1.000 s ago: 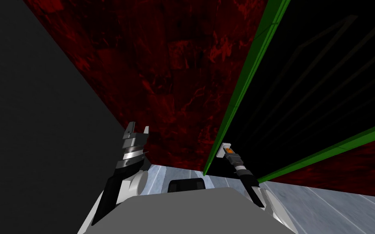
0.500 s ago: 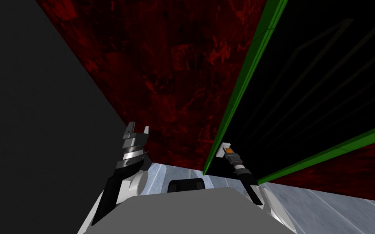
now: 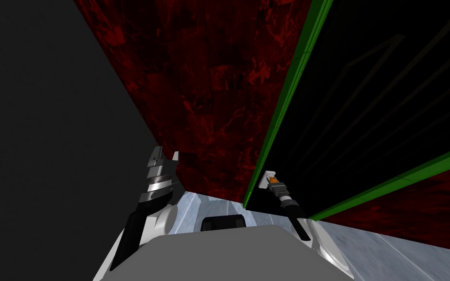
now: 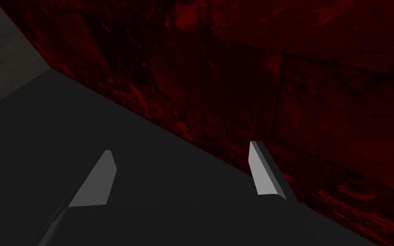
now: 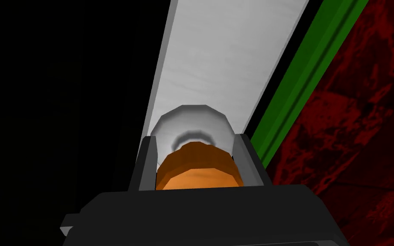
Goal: Pull the door open
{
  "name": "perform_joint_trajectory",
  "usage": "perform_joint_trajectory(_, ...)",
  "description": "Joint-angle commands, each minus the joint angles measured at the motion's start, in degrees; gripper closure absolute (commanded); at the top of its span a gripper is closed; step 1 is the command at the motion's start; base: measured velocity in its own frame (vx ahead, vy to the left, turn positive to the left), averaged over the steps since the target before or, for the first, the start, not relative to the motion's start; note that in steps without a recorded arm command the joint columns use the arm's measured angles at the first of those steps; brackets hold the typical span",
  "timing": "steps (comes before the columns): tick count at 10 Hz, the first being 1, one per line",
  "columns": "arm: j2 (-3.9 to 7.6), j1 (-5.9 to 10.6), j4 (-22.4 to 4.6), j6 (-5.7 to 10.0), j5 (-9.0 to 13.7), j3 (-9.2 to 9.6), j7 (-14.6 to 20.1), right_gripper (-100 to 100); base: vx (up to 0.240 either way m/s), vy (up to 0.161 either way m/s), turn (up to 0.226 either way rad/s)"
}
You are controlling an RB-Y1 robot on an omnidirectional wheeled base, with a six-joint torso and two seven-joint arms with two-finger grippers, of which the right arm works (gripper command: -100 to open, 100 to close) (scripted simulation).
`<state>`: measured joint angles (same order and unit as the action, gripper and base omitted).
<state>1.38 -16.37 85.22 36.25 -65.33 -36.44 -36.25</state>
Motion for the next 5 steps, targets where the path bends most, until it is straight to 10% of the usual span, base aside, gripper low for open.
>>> perform_joint_trajectory(1,0.04,-0.11,-0.6,-0.46,-0.6,0.24,-1.9,100,-0.064,-0.028,0.047)
perform_joint_trajectory(5,0.93,0.41,-1.1,-3.9,-4.1,1.75,-8.0,100,-0.067,-0.031,0.082)
